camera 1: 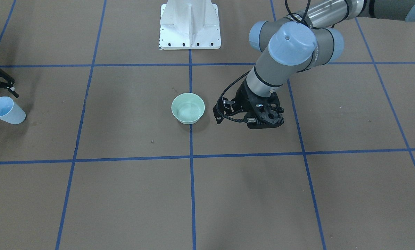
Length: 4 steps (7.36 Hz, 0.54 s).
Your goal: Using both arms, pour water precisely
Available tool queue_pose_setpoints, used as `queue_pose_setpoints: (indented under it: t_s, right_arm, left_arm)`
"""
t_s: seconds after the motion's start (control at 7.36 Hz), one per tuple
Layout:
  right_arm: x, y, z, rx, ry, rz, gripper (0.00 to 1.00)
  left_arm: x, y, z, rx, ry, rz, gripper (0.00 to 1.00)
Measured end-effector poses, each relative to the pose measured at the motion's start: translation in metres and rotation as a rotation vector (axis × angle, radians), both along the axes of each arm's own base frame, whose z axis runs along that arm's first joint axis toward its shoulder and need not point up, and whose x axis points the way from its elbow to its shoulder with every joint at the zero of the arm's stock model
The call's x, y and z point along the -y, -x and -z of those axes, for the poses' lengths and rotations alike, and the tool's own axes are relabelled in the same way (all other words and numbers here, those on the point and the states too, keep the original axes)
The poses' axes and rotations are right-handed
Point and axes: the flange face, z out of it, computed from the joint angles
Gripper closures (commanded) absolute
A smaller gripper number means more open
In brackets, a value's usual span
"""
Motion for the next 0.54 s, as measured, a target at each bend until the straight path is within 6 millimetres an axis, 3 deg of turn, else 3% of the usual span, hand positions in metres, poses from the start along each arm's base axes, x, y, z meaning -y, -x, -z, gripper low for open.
queue_pose_setpoints:
  t_s: [0.54]
  right_arm:
    - [0.01,0.007,-0.009,0.0,-0.03,-0.017,0.02]
  left_arm:
    - [0.0,0.001,0.0,-0.001,0.0,0.001,0.0]
